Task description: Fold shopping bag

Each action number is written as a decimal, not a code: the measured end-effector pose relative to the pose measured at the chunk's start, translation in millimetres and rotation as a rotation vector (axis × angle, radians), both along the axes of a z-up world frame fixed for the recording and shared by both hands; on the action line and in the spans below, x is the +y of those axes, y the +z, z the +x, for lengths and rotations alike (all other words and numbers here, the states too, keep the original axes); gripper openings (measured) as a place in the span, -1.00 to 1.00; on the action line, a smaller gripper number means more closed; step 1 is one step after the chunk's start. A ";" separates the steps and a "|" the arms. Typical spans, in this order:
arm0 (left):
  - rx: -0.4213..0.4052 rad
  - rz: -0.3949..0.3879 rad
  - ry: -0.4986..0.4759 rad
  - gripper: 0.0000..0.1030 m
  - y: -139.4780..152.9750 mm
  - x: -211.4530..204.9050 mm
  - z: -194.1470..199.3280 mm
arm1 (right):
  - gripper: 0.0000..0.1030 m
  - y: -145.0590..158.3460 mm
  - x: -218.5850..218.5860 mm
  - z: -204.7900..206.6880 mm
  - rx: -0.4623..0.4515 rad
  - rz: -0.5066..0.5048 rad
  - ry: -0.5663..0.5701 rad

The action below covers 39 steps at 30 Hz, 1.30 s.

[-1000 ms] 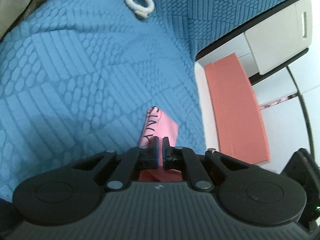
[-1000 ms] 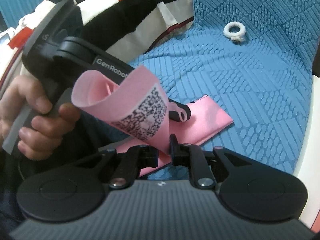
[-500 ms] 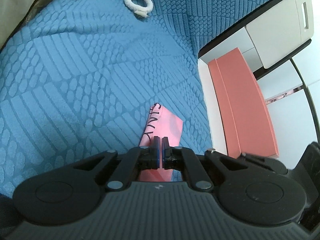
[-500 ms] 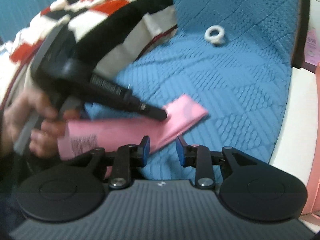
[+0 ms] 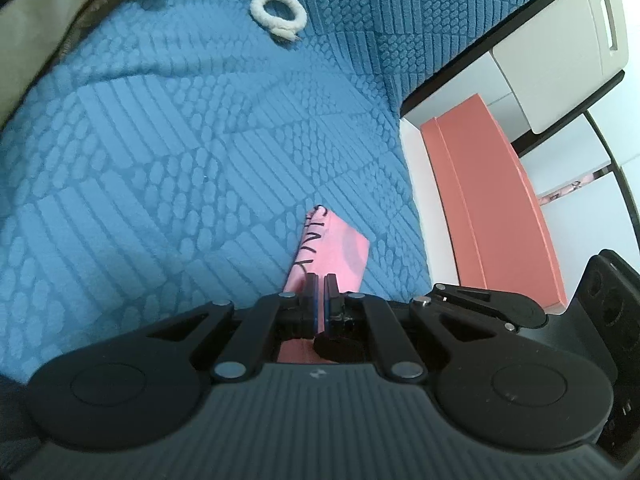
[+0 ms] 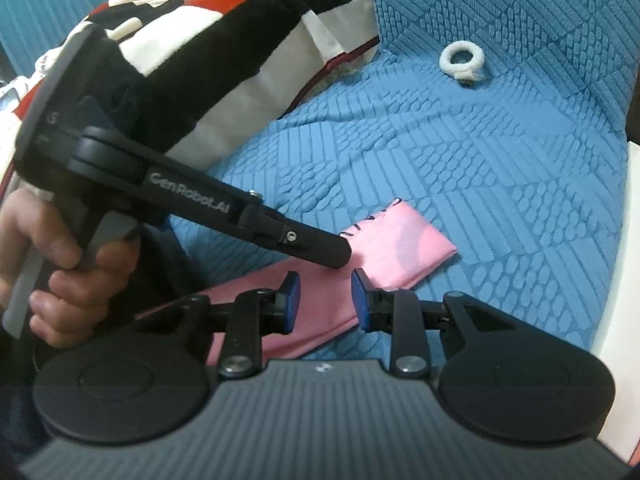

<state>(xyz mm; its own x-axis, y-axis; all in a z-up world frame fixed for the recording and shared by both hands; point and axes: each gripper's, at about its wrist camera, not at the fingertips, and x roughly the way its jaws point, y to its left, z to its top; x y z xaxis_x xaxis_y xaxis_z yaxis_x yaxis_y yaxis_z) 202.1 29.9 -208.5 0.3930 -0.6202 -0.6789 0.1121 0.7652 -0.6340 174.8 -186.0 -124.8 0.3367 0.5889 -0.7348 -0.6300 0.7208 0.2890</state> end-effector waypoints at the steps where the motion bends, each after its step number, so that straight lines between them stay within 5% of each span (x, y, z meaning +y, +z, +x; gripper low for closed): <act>1: -0.002 0.003 0.014 -0.90 2.1 3.1 -2.5 | -0.41 -0.2 -0.2 0.9 0.005 0.002 -0.004; 8: -0.015 0.026 0.084 -0.90 19.9 19.6 -29.9 | -0.44 -2.9 -10.7 10.3 0.091 0.075 -0.071; 21: -0.012 0.143 0.008 -0.90 16.3 -5.6 -51.5 | -0.42 -4.9 -25.9 26.9 0.144 0.162 -0.226; 24: -0.012 0.150 0.007 -0.90 16.0 -5.6 -51.8 | -0.22 -3.4 -35.6 33.6 0.145 0.197 -0.288; 27: -0.017 0.167 0.006 -0.90 17.7 -8.4 -52.5 | 0.21 -3.8 -43.2 40.0 0.142 0.200 -0.355; 39: -0.032 0.184 0.014 -0.90 19.0 -9.6 -56.4 | 0.17 -23.0 -49.3 53.0 0.296 0.336 -0.379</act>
<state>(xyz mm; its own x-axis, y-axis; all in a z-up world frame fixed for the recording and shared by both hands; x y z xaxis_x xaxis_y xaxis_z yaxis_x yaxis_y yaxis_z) 145.7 20.3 -189.6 0.4238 -0.4811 -0.7674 0.1188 0.8695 -0.4794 227.8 -235.2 -147.8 0.3782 0.6842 -0.6236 -0.2042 0.7187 0.6647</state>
